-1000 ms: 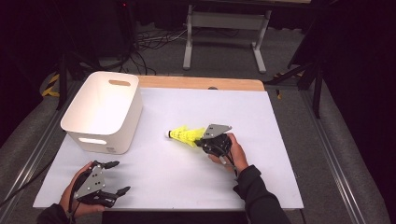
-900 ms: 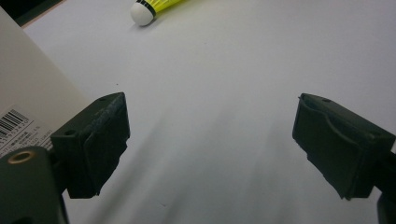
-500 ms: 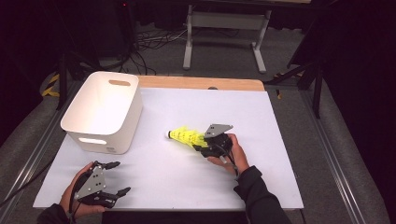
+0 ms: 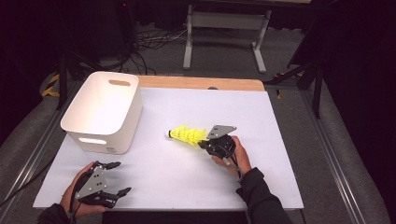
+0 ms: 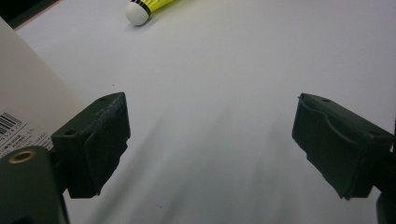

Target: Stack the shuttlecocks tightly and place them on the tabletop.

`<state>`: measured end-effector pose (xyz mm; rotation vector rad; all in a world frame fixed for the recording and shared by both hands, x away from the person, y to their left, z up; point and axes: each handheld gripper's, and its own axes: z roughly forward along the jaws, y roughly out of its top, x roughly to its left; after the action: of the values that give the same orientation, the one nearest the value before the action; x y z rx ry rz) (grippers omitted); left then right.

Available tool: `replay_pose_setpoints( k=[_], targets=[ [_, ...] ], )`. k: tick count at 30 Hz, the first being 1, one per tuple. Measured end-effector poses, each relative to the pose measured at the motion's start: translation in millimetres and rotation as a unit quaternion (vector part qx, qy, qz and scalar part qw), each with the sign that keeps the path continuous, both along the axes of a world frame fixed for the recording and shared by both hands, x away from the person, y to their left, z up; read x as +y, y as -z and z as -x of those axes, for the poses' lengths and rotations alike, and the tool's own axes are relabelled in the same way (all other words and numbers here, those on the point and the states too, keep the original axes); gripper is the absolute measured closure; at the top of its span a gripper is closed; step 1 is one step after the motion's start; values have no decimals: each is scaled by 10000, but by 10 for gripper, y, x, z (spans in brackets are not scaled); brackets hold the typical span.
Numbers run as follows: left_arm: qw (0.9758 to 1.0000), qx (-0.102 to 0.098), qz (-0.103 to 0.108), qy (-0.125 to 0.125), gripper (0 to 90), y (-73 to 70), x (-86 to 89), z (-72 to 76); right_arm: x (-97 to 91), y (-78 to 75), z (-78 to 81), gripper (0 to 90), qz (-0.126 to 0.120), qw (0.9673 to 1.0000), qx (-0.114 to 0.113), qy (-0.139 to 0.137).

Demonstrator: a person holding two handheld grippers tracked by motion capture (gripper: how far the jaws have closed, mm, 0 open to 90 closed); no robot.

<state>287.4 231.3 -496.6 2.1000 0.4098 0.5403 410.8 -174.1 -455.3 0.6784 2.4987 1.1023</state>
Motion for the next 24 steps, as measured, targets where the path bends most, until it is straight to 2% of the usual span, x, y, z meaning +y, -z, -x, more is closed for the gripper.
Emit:
replay_pose_setpoints(
  k=[8,11,13,15,16,17,19,20,24],
  targets=[
    [10000,17,10,35,126,2,-6,7,100,35,-20,885,43,10000,-24,-60],
    [10000,10,12,43,126,2,-11,8,100,59,-38,823,98,10000,8,17],
    [10000,11,13,43,126,2,-13,8,98,61,-40,812,120,9999,4,32],
    [10000,12,11,44,126,2,-13,8,98,62,-38,739,158,9998,-5,78],
    [10000,12,11,44,126,2,-13,8,98,62,-38,739,158,9998,-5,78],
    [10000,0,12,43,126,-1,-13,8,93,61,-36,673,141,9999,-18,85],
    [10000,-8,16,42,126,-3,-13,10,91,60,-32,649,125,9999,4,89],
    [10000,-18,30,33,126,-7,-13,14,84,55,-20,599,119,9999,-9,125],
    [10000,-25,31,30,125,-9,-18,18,69,42,2,567,26,9999,-28,98]
  ],
)
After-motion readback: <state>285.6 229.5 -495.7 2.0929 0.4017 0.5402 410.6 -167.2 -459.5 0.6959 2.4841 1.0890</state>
